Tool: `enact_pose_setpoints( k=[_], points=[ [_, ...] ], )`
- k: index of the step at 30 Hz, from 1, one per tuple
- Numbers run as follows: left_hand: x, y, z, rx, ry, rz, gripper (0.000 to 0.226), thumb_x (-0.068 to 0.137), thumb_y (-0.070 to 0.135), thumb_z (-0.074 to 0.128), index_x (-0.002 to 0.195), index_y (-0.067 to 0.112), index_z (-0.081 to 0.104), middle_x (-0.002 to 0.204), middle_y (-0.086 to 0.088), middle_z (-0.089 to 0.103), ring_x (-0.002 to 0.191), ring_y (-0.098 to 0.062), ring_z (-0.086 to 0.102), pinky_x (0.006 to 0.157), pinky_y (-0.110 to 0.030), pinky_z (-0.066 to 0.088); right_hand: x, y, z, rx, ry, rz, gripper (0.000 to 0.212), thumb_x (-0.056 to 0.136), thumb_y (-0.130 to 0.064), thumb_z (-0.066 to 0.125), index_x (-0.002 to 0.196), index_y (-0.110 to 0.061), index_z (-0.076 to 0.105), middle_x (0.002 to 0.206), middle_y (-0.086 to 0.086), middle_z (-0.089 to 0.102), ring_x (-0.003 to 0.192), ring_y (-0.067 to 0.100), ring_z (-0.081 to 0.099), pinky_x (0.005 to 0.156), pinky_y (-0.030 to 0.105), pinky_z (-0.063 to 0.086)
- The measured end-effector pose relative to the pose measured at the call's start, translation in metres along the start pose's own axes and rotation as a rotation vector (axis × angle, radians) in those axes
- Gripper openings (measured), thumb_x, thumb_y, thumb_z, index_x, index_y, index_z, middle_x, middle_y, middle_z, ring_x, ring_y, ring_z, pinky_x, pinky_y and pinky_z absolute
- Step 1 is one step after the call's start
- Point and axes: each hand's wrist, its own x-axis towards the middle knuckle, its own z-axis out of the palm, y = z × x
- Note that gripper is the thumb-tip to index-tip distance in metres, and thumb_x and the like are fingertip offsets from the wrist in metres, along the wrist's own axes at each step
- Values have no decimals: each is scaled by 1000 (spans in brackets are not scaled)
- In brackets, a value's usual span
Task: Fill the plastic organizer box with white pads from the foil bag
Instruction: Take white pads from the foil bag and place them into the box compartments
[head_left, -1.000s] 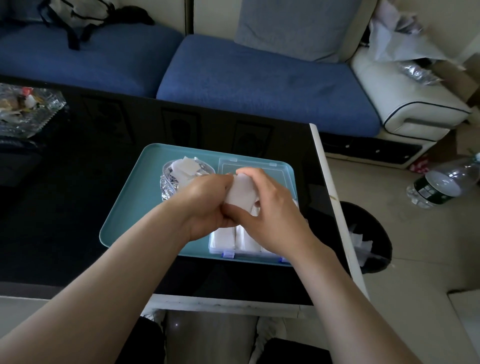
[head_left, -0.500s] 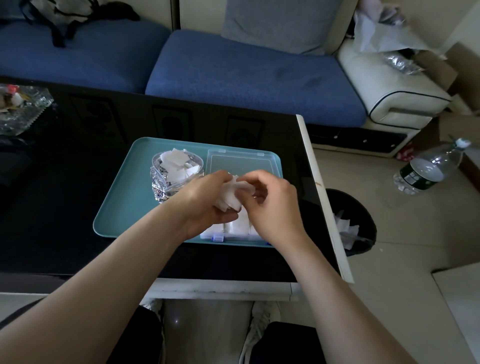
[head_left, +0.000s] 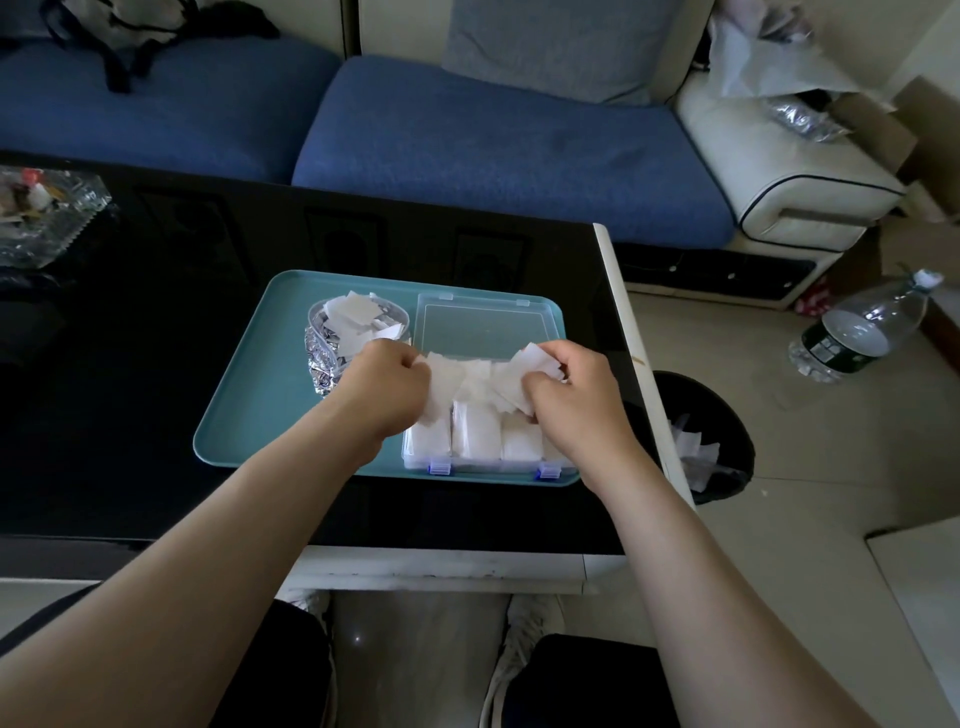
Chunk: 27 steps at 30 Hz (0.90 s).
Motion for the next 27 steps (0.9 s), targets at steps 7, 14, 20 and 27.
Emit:
enact_pose_setpoints(
  k=[7,14,20,27],
  points=[
    [-3,-4,-1,286,-65,87,20,95,10,59,107,23,66,104,-10,67,79,-29,71,55,-32,50,-1,0,-3,-117,-168,58,32,96,-8,52,117,-21,72,105,-2,72,94,16,69,69,27,54],
    [-5,-3,-3,618,-155,340,63,87,16,67,148,21,49,143,-9,43,137,-32,44,106,-38,41,1,0,6,-249,-238,34,36,99,-8,51,127,-19,70,114,-2,68,99,15,65,79,31,55],
    [-4,-9,-4,886,-314,492,94,76,47,89,155,30,41,144,5,42,134,-24,34,110,-39,41,3,1,5,-256,-198,12,38,95,-11,53,127,-22,71,115,-1,71,93,15,68,71,29,54],
    [4,-12,-6,808,-222,503,81,64,46,98,132,26,59,130,4,59,121,-20,53,100,-38,48,2,-1,1,-321,-191,-32,30,100,-11,54,122,-20,70,114,-4,66,96,9,62,65,21,46]
  ],
)
